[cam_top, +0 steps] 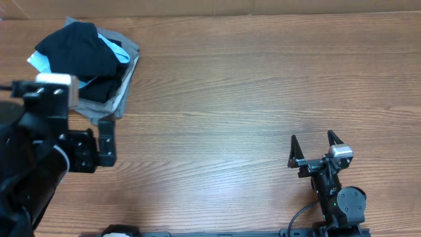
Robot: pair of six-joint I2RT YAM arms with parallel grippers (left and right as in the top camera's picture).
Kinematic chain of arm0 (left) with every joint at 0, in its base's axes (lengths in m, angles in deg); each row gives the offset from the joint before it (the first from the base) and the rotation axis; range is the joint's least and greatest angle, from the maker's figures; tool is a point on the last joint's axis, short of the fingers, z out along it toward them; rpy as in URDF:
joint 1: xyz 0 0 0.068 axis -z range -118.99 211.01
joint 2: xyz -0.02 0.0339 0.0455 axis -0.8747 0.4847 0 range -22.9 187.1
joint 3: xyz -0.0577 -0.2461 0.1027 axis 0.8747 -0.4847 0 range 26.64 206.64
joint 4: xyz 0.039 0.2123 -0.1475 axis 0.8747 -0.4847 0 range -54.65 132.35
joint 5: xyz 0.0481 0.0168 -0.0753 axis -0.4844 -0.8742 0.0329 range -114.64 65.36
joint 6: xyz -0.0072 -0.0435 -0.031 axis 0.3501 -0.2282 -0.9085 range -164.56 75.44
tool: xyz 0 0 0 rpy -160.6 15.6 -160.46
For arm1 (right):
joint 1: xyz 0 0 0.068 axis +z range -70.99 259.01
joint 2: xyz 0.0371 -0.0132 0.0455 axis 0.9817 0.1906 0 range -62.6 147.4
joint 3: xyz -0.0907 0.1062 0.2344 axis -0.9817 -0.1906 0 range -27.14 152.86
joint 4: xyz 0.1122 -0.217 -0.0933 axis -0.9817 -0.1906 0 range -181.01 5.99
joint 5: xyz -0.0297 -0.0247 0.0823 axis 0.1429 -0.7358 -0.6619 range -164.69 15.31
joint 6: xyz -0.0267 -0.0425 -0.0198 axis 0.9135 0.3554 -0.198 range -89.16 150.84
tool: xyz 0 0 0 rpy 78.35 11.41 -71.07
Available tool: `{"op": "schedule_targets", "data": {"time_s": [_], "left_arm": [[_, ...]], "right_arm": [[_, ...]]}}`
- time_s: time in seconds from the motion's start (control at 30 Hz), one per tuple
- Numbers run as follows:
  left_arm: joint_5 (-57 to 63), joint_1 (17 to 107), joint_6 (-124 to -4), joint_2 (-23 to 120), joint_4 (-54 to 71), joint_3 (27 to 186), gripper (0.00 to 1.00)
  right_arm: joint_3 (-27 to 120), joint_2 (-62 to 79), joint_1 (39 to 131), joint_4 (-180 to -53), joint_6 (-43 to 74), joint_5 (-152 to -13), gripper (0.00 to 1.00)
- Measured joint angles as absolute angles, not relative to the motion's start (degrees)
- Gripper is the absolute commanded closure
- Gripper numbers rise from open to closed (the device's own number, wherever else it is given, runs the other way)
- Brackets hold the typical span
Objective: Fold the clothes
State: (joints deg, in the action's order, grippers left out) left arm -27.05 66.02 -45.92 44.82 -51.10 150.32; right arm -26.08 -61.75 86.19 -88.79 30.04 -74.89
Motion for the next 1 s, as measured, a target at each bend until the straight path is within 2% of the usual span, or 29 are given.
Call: {"op": "schedule_targets", "data": {"time_s": [0.2, 0.4, 0.63, 1.0], "left_arm": [[-27.3, 63.6, -42.9, 34.7, -27.7, 132.6, 0.0], [-18.9, 63.5, -31.0, 23.4, -7.1, 111.0, 0.0], [-13.5, 62.8, -23.1, 10.4, 4.8, 89.0, 0.0], [-12.8, 60.5, -25.9, -11.2, 25.3, 59.3, 0.0]], "right_arm": [[-26.1, -61.8, 86.2, -88.8, 30.1, -74.9, 0.0], [-26.1, -61.8, 86.2, -88.8, 30.0, -74.9, 0.0], [-26.1, -61.8, 86.2, -88.8, 30.1, -74.9, 0.0], [-26.1, -61.8, 86.2, -88.8, 30.2, -74.9, 0.0]]}}
